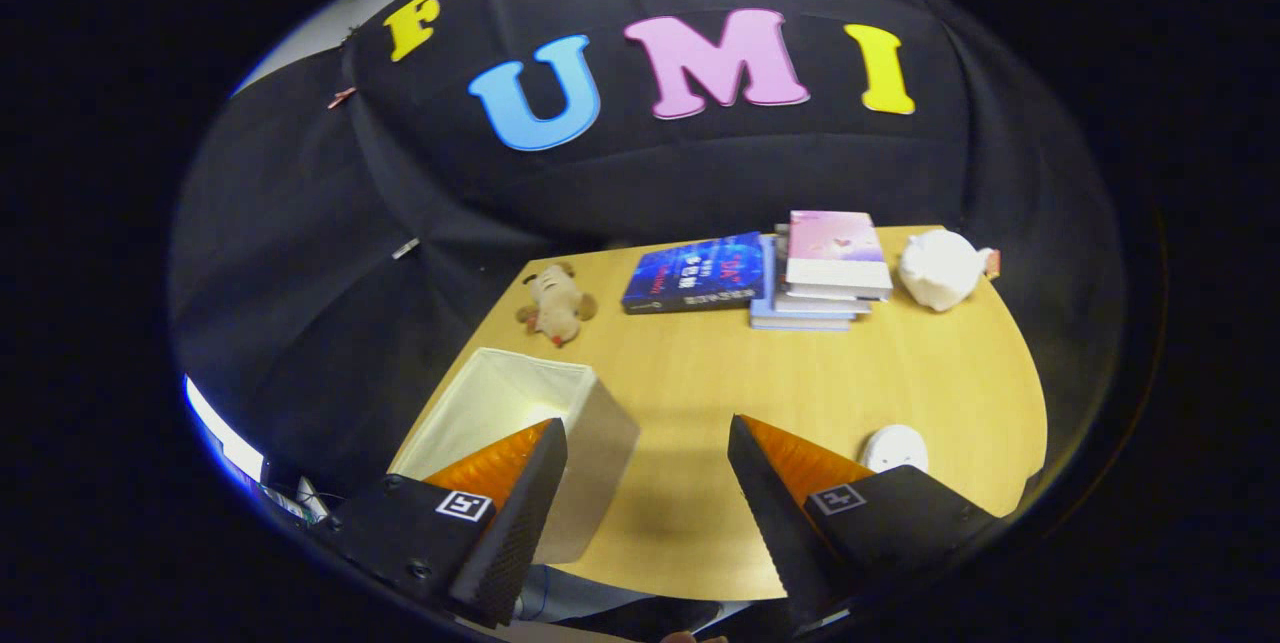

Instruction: Open the storage box then place both shoes into the box .Put the left shoe in first, then the right shoe, with the right side of both shoes facing outward in a uniform manner.

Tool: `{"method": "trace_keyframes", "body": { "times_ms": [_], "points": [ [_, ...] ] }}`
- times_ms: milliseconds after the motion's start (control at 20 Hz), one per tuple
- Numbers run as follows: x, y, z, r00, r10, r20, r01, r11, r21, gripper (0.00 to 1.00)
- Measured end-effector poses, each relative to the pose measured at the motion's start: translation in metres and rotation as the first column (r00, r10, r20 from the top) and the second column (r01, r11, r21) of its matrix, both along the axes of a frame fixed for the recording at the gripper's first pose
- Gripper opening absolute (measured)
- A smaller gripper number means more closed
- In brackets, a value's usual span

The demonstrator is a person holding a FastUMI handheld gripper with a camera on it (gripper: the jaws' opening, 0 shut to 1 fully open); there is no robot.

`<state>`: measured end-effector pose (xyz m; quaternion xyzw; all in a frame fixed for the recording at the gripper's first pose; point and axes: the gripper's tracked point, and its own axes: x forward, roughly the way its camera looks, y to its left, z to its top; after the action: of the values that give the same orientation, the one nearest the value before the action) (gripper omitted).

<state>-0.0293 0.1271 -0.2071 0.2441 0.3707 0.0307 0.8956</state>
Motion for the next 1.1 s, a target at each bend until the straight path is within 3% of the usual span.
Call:
{"method": "trace_keyframes", "body": {
  "times_ms": [200,500,850,900,1100],
  "points": [
    [-0.051,-0.096,-0.052,0.983,-0.087,-0.161,0.085,0.996,-0.021,0.99],
    [-0.103,-0.161,-0.139,0.913,-0.111,-0.392,0.143,0.988,0.054,0.99],
    [-0.131,-0.167,-0.228,0.834,-0.037,-0.550,0.135,0.981,0.139,0.96],
    [-0.132,-0.167,-0.236,0.825,-0.030,-0.565,0.129,0.982,0.136,0.92],
    [-0.121,-0.160,-0.252,0.812,0.003,-0.583,0.117,0.979,0.167,0.90]
  ]
}}
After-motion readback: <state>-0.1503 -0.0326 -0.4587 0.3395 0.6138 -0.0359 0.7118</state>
